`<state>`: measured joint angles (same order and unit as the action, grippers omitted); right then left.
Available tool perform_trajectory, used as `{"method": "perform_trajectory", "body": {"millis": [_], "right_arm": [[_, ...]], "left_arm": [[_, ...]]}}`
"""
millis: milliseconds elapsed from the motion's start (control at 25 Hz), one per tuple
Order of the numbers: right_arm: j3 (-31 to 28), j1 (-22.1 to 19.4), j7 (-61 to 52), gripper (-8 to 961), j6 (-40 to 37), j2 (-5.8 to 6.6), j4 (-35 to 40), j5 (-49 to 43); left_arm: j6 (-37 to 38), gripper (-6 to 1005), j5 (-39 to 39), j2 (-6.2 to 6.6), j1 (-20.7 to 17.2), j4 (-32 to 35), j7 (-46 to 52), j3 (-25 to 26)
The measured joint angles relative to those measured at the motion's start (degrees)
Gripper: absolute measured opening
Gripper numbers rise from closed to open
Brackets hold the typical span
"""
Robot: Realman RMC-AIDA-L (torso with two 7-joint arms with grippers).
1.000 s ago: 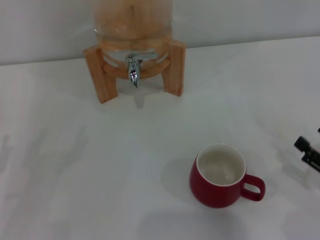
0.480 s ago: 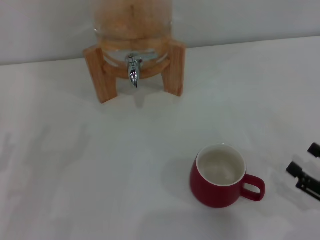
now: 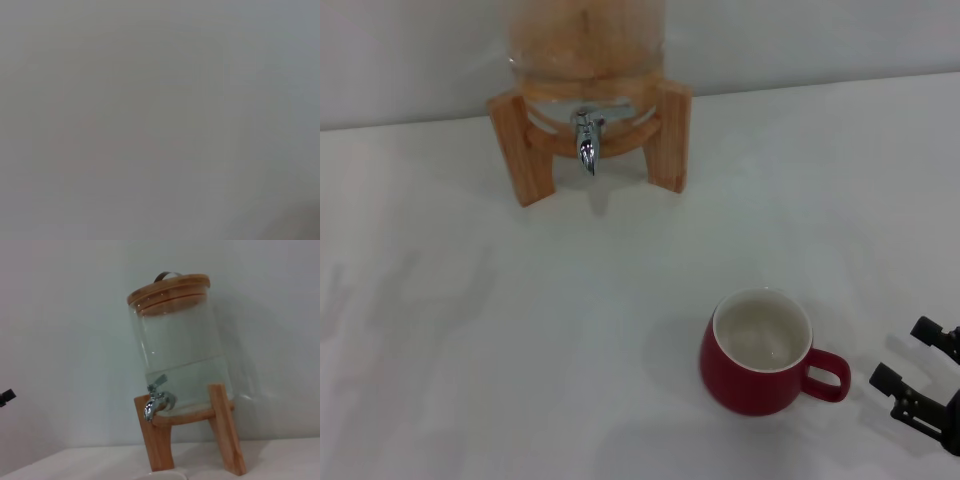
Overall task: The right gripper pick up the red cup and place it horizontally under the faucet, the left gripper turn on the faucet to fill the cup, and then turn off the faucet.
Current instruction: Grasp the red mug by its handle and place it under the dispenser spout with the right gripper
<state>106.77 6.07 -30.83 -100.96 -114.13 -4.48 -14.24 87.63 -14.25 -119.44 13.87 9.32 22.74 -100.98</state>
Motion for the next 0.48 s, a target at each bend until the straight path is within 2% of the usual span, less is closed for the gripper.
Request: {"method": "perform_trajectory", "body": {"millis": [480], "right_arm": [[0.87, -0.25, 1.36, 869, 0.61, -0.63, 0.17, -1.36]], "left_arm": [[-0.57, 848, 0.14, 0.00, 0.62, -0.04, 0.02, 0.00]]}}
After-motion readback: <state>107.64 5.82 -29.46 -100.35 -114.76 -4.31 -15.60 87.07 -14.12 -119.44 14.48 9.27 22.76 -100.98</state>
